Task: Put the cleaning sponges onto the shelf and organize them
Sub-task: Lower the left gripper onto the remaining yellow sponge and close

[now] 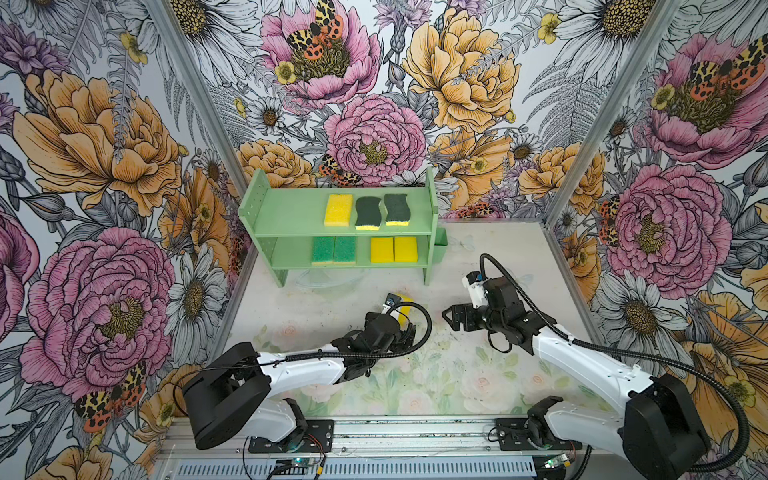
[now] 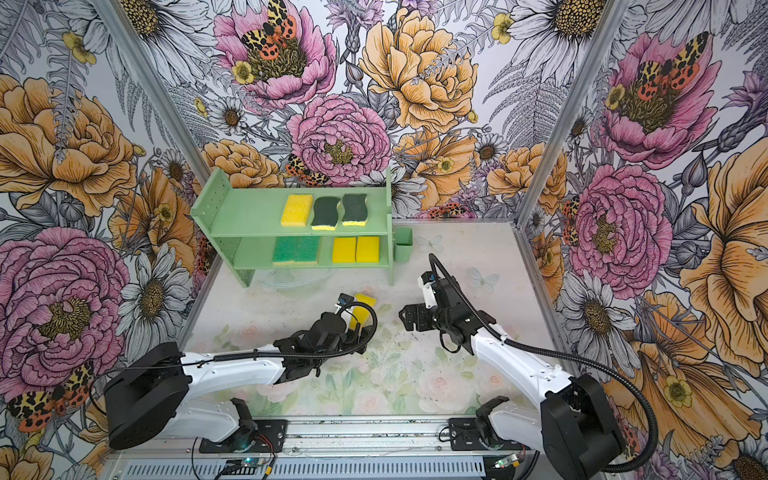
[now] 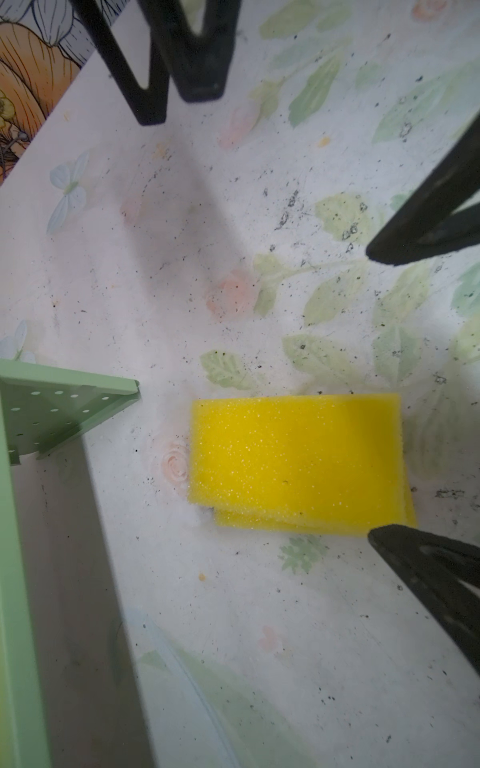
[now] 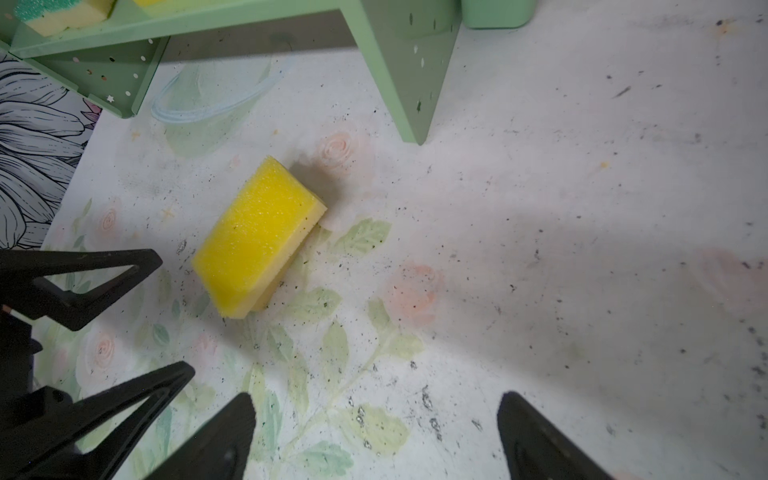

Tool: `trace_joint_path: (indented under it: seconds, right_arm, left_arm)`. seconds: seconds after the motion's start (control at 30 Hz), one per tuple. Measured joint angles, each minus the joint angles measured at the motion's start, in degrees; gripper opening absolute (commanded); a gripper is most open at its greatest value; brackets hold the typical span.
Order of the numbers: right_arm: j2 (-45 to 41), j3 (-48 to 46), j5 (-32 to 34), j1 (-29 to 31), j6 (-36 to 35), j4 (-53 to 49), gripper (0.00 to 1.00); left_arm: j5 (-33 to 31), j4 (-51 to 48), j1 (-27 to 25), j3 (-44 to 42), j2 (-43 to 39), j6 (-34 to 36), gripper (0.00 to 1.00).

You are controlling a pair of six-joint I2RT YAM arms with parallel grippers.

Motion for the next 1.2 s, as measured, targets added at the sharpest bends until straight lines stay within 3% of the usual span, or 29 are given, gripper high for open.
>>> trace_joint_path:
  seconds: [0.3, 0.63, 1.2]
  right_arm:
    - [0.09, -0.35, 0.0, -0.37, 0.0, -0.02, 0.93]
    - [0.81, -0.39, 0.0, -0.37, 0.0, -0.02, 0.93]
    - [0.81, -0.39, 0.0, -0.74, 0.0, 0.0, 0.93]
  left_arm:
    - [-3.72, 13.97, -0.76, -9.07, 1.29, 0.76, 0.99]
    - [-6.43, 25.4, -0.85, -10.29, 8.11, 0.92, 0.99]
    - [-7.19, 33.33, 0.98, -10.4, 14.78, 3.02, 0.99]
